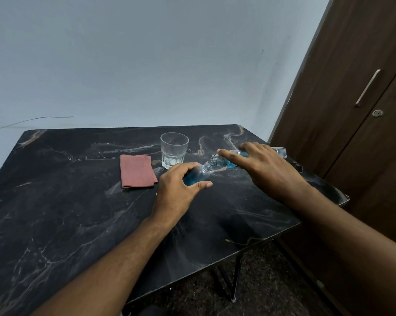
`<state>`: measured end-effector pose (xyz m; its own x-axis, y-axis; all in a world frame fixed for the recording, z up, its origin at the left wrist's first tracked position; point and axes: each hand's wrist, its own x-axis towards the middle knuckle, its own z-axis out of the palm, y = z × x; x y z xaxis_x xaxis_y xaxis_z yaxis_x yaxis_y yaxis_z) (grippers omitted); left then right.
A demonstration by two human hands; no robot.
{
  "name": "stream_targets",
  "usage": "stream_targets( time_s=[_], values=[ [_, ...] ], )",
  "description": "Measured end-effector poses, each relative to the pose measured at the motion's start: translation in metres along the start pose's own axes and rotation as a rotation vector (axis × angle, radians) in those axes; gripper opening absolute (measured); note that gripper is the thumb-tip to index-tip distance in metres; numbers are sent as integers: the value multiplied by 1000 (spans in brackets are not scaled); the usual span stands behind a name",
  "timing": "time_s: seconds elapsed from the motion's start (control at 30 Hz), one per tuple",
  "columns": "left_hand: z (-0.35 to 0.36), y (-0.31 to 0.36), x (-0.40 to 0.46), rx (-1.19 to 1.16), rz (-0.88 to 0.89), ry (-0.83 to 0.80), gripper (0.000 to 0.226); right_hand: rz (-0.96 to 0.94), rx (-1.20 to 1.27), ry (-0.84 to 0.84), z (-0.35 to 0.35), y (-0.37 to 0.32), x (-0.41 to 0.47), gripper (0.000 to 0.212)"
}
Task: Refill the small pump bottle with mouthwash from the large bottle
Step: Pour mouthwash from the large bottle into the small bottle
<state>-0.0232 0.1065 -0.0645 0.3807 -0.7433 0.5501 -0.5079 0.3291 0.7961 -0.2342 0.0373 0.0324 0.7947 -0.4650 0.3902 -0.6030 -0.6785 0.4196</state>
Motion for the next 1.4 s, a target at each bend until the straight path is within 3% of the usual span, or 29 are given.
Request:
stream_targets(
  time_s=[1.4],
  values=[
    [0,2,-1,3,4,4,52,-23,-21,-19,1,4,1,94]
  ],
)
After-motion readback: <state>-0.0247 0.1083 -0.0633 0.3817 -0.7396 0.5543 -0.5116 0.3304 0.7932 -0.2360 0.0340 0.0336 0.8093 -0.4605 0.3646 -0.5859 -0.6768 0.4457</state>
